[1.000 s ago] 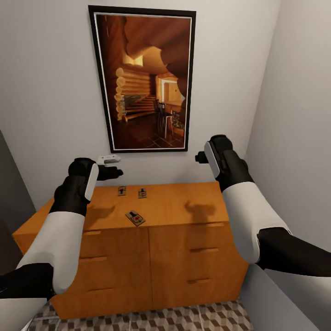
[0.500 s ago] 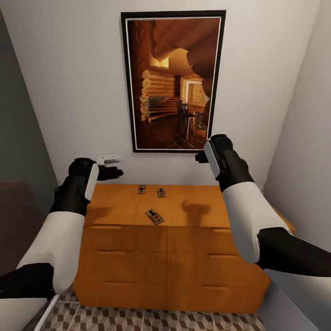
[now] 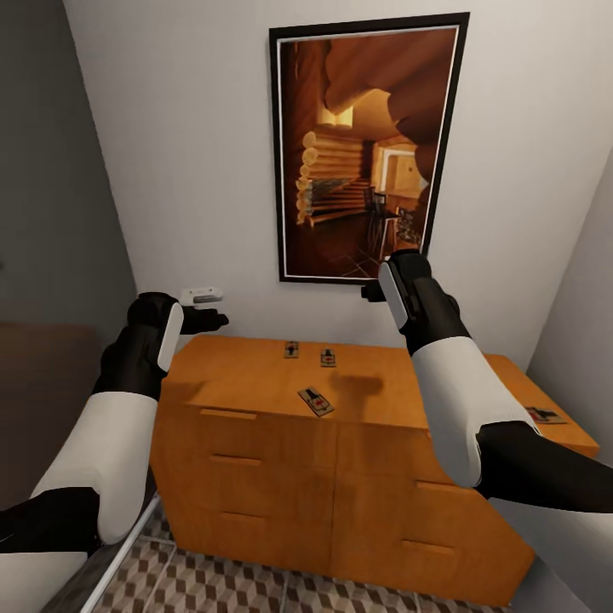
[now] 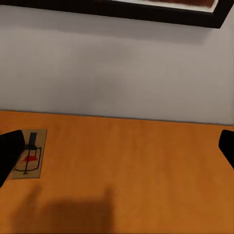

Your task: Take the four mousetraps from the cabinet in the bathroom and place them on the bathroom floor. Make sure all four end up on the same floor surface, and ensure that at least two of them are either under or directly next to the same bathroom sink.

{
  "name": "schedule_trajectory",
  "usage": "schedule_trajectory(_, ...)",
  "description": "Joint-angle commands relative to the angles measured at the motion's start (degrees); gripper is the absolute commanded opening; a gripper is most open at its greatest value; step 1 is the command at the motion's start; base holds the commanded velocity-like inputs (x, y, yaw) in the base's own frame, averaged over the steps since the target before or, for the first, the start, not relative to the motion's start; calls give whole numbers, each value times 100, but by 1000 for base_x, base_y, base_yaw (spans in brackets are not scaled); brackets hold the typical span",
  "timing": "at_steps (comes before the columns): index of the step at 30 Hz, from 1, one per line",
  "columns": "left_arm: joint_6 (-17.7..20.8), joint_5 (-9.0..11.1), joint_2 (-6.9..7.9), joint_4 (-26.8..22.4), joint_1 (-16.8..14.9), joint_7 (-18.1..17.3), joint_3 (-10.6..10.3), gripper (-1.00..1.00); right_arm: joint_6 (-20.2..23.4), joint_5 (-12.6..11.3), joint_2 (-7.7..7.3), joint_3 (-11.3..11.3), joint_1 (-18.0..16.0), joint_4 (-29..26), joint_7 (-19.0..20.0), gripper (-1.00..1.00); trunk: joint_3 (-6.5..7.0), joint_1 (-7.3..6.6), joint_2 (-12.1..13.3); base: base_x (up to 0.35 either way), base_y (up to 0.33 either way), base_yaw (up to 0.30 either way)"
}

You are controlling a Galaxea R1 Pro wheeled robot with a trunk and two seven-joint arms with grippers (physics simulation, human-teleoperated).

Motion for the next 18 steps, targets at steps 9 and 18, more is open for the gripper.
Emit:
schedule_trajectory(9, 23, 7, -6, 0, -5, 13, 13, 100, 24, -19, 2, -1, -7, -4, 7, 100, -6, 0, -4, 0, 0, 25)
schedule_trajectory(18, 23, 14, -9, 11, -5, 13, 13, 100, 24, -330, 2, -9, -5, 7, 7, 100, -6, 0, -4, 0, 0, 27)
